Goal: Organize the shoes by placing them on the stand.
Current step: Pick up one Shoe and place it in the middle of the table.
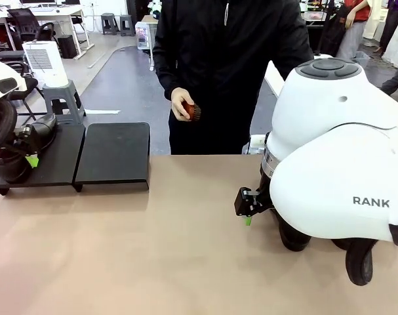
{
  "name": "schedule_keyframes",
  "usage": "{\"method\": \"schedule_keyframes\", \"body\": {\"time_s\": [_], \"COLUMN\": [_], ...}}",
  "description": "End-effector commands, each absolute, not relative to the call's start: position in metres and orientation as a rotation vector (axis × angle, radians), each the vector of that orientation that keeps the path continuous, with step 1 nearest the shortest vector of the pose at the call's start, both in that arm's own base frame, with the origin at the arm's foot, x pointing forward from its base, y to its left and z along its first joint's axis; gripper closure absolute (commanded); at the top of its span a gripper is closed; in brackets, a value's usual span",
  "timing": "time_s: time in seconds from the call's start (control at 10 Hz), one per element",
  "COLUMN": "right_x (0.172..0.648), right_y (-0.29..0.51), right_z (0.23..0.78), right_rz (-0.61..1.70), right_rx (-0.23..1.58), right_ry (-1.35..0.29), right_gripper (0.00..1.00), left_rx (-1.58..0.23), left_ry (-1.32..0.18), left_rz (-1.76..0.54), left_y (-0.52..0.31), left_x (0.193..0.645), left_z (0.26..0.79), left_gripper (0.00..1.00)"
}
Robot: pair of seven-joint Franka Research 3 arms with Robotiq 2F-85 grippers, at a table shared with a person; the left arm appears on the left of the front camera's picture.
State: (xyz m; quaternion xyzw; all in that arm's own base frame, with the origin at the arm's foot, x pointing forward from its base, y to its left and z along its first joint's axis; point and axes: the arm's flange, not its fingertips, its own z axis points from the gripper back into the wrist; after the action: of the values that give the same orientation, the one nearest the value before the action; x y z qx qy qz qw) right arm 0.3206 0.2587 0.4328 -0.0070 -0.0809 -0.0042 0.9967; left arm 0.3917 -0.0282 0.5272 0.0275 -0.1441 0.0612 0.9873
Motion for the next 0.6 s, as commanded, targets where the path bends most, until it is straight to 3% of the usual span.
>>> {"method": "schedule_keyframes", "body": {"time_s": [0.0, 0.5], "right_x": [0.3209, 0.3216], "right_y": [0.2586, 0.2497], "right_z": [0.4335, 0.4341], "right_rz": [-0.004, 0.036], "right_rx": [-0.014, -0.024], "right_ry": [-0.165, -0.197], "right_gripper": [0.0, 0.0], "left_rx": [0.057, 0.057], "left_ry": [-0.286, -0.286], "left_rz": [0.122, 0.122], "left_y": [-0.0272, -0.0272], "left_x": [0.3894, 0.3894], "left_z": [0.5283, 0.5283], "left_gripper": [0.17, 0.17]}}
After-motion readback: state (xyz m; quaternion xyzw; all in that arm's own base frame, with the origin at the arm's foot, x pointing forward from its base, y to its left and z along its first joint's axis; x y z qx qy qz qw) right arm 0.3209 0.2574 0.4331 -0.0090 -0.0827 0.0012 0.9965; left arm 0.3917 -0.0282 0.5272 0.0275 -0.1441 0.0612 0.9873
